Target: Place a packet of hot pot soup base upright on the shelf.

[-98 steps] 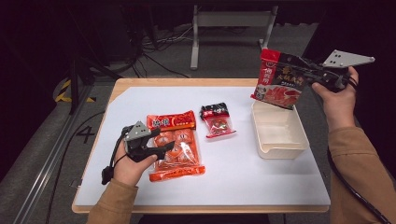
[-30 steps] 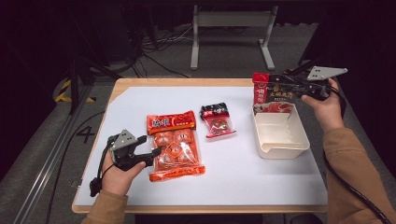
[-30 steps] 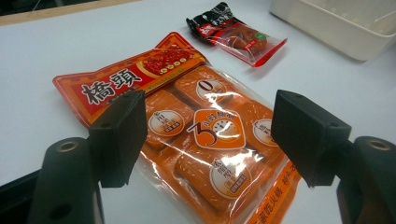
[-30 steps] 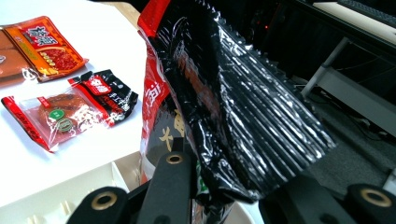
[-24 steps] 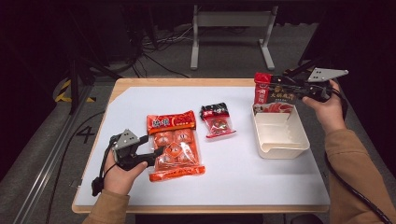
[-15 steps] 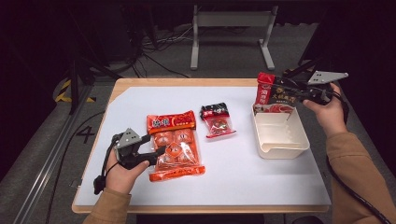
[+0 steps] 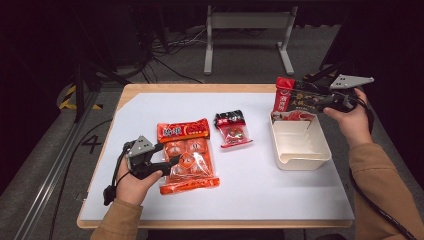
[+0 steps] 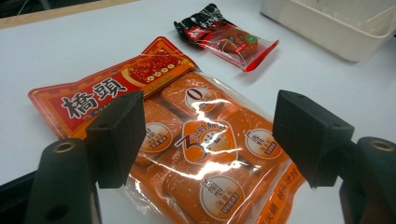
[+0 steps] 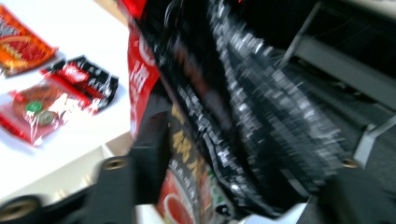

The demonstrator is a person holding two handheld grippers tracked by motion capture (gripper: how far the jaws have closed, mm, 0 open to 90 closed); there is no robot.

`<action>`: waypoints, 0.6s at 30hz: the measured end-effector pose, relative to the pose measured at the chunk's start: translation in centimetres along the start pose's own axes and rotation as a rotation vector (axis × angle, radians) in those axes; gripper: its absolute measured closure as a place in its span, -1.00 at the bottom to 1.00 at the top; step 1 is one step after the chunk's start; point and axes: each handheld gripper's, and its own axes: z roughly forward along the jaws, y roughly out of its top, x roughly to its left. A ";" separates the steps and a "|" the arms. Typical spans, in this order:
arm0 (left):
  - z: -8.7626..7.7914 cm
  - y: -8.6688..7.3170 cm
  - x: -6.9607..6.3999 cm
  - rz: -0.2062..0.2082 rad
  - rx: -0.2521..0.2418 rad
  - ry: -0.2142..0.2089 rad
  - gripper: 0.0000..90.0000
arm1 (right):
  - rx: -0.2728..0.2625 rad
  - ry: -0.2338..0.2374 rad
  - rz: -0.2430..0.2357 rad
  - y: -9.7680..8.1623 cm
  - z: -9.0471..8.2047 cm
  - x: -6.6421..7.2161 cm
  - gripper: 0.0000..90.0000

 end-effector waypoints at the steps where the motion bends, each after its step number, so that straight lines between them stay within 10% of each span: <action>1: 0.1 0.0 0.0 0.003 0.000 -0.001 -0.42 | -0.018 -0.009 0.009 0.1 -0.2 0.1 -0.30; 18: 1.5 1.1 -0.1 0.013 -0.002 -0.052 -0.46 | -0.140 -0.114 -0.025 3.9 -5.3 4.9 -0.36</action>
